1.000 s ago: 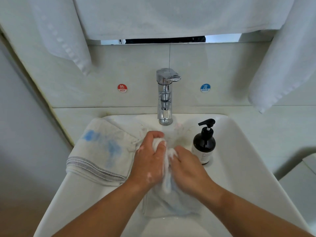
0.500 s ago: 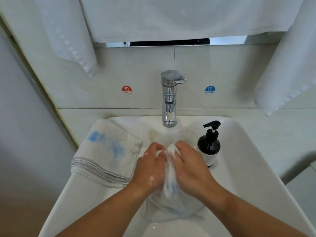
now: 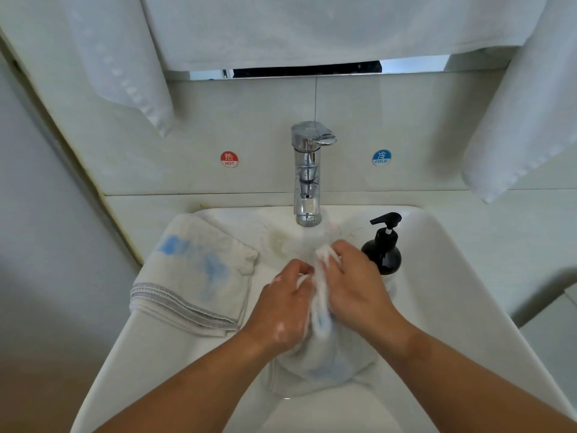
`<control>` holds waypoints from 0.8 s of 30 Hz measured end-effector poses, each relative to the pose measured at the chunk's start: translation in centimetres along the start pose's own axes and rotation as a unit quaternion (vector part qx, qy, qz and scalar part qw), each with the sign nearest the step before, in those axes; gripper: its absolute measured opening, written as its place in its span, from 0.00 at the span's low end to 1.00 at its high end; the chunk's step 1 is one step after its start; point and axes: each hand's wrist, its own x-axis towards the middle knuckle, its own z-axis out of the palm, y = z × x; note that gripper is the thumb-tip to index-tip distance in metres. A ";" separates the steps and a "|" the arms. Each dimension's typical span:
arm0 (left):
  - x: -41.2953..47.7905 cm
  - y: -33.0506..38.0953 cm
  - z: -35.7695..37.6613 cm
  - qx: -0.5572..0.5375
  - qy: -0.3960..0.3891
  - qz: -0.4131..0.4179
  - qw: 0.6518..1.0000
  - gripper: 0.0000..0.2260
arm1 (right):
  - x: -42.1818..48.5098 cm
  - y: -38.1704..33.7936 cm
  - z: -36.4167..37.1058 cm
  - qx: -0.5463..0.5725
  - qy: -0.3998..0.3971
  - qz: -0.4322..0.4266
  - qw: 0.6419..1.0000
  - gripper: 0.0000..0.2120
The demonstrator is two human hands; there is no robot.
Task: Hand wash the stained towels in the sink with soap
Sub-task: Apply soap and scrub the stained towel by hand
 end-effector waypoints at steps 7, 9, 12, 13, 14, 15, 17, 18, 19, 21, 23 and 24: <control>0.8 0.5 -0.1 -0.090 0.130 0.036 0.987 0.07 | -1.7 -0.2 0.1 -0.084 -0.083 -0.022 0.993 0.12; 0.6 0.0 -0.1 0.006 0.113 -0.001 0.994 0.06 | -1.7 -0.9 0.3 -0.052 -0.060 -0.057 0.995 0.14; -0.1 -0.3 0.3 0.009 0.025 0.044 0.999 0.08 | -0.3 -0.9 -0.1 -0.009 0.012 -0.018 1.000 0.15; -0.2 0.1 0.2 -0.025 0.029 0.074 0.997 0.08 | 0.2 -0.6 -0.4 0.002 0.032 0.008 0.999 0.14; -0.3 0.6 0.0 -0.084 0.040 0.088 0.992 0.08 | 0.4 -0.3 -0.7 0.000 0.040 0.029 0.999 0.14; -0.2 1.0 -0.1 -0.133 0.050 0.091 0.986 0.08 | 0.4 0.0 -0.9 -0.015 0.031 0.039 0.999 0.14; 0.0 1.5 -0.3 -0.156 0.079 0.097 0.980 0.08 | -0.4 0.1 -1.0 -0.063 -0.027 0.036 0.997 0.14; 0.2 1.2 -0.2 -0.129 0.097 0.091 0.983 0.07 | -0.9 0.0 -0.7 -0.079 -0.062 0.025 0.995 0.14; 0.4 1.0 -0.3 -0.091 0.112 0.077 0.986 0.07 | -1.3 0.0 -0.4 -0.083 -0.086 0.006 0.993 0.14; 0.7 0.3 -0.5 -0.024 0.117 0.022 0.993 0.06 | -1.4 -0.2 0.2 -0.045 -0.091 -0.028 0.994 0.14; 0.9 0.1 -0.9 -0.055 0.079 -0.059 0.994 0.06 | -0.6 -0.1 0.1 0.076 -0.036 -0.021 0.996 0.13; 1.0 0.1 -1.1 -0.105 0.060 -0.099 0.988 0.07 | -0.2 0.0 -0.2 0.131 0.000 -0.010 0.991 0.12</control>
